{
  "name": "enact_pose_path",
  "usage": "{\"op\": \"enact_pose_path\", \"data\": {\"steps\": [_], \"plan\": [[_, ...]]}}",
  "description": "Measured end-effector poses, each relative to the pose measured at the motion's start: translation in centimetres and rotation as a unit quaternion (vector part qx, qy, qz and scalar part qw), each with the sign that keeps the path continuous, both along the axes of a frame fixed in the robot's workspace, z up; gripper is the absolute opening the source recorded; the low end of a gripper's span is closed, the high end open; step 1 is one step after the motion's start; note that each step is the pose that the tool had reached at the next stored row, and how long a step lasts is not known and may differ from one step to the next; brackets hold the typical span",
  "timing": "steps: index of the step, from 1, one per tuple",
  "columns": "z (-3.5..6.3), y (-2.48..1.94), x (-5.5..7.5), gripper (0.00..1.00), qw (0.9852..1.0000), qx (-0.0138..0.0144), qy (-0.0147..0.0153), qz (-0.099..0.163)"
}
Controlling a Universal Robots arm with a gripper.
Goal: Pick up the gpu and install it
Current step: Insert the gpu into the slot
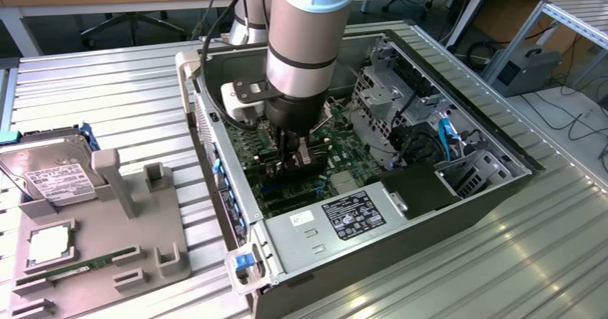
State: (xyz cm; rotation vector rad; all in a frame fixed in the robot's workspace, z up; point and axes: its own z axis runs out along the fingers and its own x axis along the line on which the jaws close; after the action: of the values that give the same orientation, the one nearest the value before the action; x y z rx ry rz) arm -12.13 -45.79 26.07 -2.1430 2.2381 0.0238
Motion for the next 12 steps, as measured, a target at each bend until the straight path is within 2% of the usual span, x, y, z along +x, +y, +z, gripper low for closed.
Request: {"op": "enact_pose_path", "data": {"steps": [12], "plan": [[-0.16,0.01,-0.05,0.27,1.0,0.0005,-0.0002,0.0]]}}
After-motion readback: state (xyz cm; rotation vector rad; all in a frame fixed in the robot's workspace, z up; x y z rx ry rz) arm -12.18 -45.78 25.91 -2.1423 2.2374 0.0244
